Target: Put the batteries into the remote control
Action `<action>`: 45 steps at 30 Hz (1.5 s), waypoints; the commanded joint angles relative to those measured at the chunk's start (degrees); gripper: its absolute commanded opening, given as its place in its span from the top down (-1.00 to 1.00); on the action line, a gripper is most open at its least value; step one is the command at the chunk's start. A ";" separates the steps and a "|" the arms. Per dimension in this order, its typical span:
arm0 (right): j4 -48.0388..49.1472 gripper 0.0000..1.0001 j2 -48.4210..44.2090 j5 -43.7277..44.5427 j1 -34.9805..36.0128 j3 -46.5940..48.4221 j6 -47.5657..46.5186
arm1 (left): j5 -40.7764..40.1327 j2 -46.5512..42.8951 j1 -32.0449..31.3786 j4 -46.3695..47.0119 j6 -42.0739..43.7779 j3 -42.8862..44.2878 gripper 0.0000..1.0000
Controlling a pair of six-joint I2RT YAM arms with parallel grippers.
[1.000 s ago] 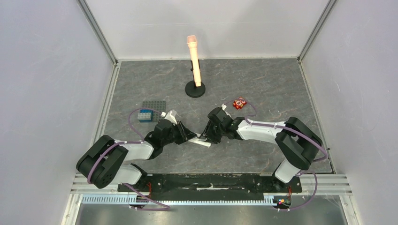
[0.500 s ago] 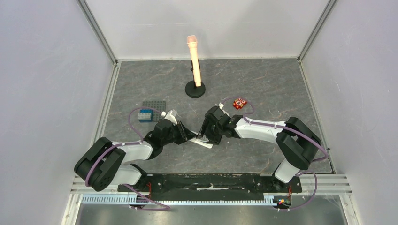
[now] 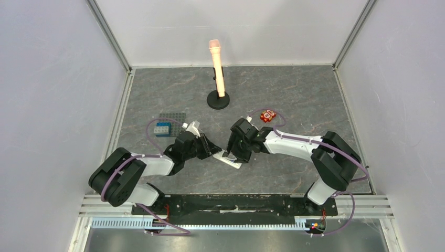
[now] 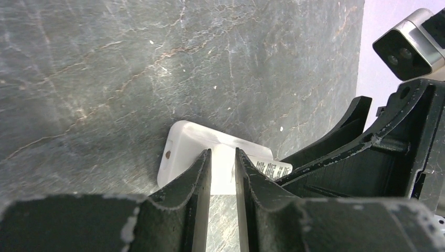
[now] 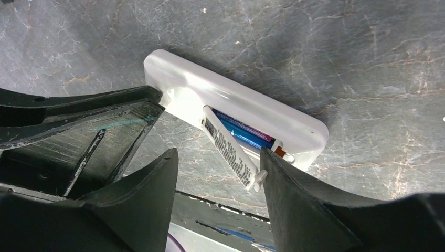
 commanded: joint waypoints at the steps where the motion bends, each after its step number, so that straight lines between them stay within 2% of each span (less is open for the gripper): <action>1: -6.77 -0.24 -1.23 -0.14 -0.11 -0.91 -0.11 | 2.99 3.27 -0.15 6.41 -0.82 0.03 0.42; 5: -6.63 -0.24 -1.44 -0.47 -0.20 -1.36 0.14 | 4.47 5.50 -0.15 10.38 -2.21 -1.31 0.42; 18: -8.04 -0.18 -5.43 0.04 -0.37 -2.56 0.88 | 1.24 4.11 -0.23 6.36 -0.82 -1.50 0.47; 31: -7.91 0.32 -5.16 2.56 -1.26 -1.41 -0.87 | 0.94 3.22 -0.16 5.83 -0.30 -1.41 0.48; 35: -6.40 0.58 -4.63 2.94 -1.50 -1.30 -1.68 | 0.94 2.92 -0.17 5.63 -0.13 -1.50 0.48; 45: -4.00 0.66 -4.06 2.60 -1.96 -2.04 -1.44 | 0.76 2.61 -0.15 4.81 0.49 -1.22 0.48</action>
